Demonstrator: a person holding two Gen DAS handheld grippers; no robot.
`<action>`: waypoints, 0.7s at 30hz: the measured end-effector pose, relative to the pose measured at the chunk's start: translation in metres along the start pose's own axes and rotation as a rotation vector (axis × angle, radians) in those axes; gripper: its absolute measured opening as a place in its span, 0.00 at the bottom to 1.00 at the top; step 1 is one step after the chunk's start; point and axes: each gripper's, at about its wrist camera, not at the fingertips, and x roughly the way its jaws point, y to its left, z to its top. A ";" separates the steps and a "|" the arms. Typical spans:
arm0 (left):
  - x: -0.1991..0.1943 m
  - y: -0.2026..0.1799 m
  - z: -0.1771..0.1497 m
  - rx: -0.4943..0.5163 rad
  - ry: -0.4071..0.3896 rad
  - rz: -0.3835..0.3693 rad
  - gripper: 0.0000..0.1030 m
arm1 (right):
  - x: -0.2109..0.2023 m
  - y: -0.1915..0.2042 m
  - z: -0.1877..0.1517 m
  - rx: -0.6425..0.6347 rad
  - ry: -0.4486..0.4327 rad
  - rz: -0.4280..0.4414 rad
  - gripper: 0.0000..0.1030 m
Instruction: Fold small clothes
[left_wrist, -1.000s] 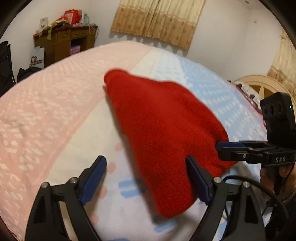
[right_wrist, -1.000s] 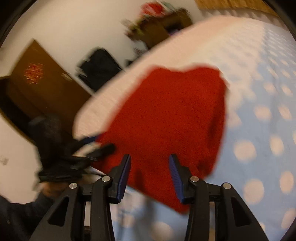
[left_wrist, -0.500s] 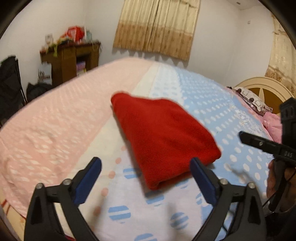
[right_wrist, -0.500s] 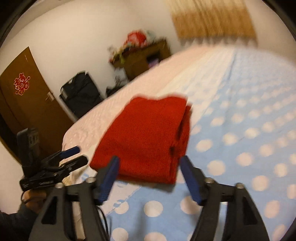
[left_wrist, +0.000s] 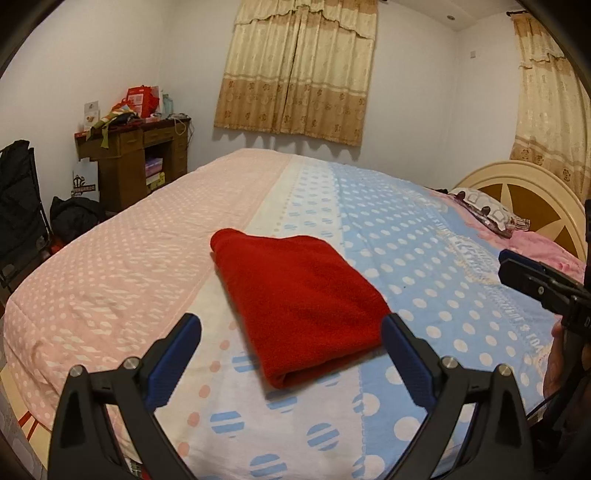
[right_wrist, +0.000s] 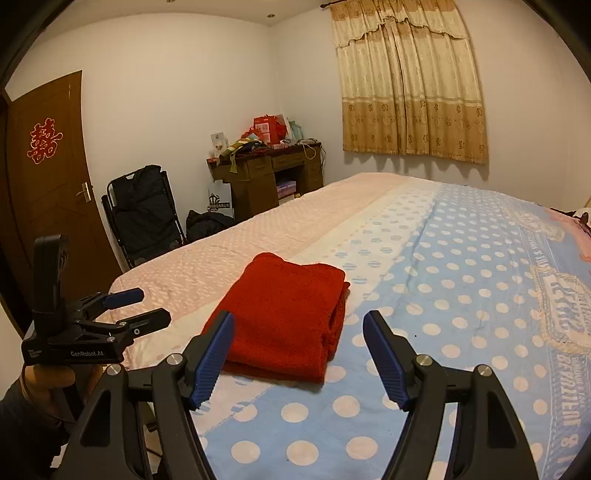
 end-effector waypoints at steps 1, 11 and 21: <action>-0.001 0.000 0.001 0.001 -0.002 -0.002 0.97 | -0.002 0.000 0.000 0.003 -0.002 0.000 0.71; -0.006 -0.002 0.000 -0.004 -0.016 -0.006 0.97 | -0.003 -0.001 -0.003 0.019 -0.001 -0.003 0.71; -0.006 -0.004 -0.001 -0.003 -0.018 -0.008 0.97 | 0.002 0.000 -0.009 0.029 0.026 0.015 0.71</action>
